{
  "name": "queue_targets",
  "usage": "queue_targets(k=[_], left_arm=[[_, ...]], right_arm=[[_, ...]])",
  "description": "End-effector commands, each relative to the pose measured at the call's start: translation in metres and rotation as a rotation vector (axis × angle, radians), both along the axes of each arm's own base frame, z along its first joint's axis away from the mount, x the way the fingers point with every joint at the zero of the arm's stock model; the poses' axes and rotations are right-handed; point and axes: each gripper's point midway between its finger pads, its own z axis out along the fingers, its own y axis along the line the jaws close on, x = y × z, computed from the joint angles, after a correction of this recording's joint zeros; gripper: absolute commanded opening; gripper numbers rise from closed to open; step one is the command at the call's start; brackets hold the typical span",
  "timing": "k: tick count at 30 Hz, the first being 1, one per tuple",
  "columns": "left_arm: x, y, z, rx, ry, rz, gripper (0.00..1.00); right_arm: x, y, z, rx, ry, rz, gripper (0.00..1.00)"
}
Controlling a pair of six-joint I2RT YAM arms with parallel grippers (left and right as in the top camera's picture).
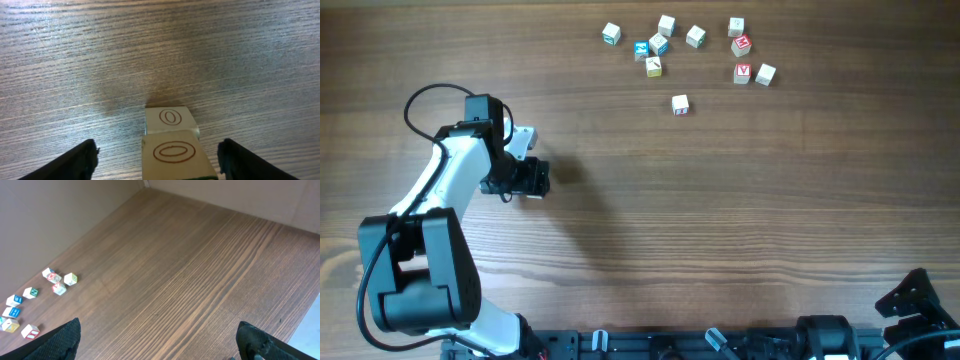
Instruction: Form a tower
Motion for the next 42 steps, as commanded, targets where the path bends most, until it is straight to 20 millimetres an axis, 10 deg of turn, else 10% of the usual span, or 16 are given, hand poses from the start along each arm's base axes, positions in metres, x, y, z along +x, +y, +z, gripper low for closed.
queue_targets(k=[1, 33, 42], left_arm=[[-0.0017, -0.0030, -0.0050, -0.017, 0.010, -0.006, 0.77], [-0.0027, -0.0030, -0.0051, -0.017, 0.014, -0.006, 0.34], [-0.0037, -0.0030, -0.0051, -0.017, 0.018, -0.006, 0.54]], right_arm=[[-0.0026, -0.0026, 0.0023, -0.005, -0.014, -0.019, 1.00], [-0.0026, -0.0026, 0.0024, -0.005, -0.014, -0.019, 1.00], [-0.0026, -0.0026, 0.0023, -0.005, -0.014, -0.019, 1.00]])
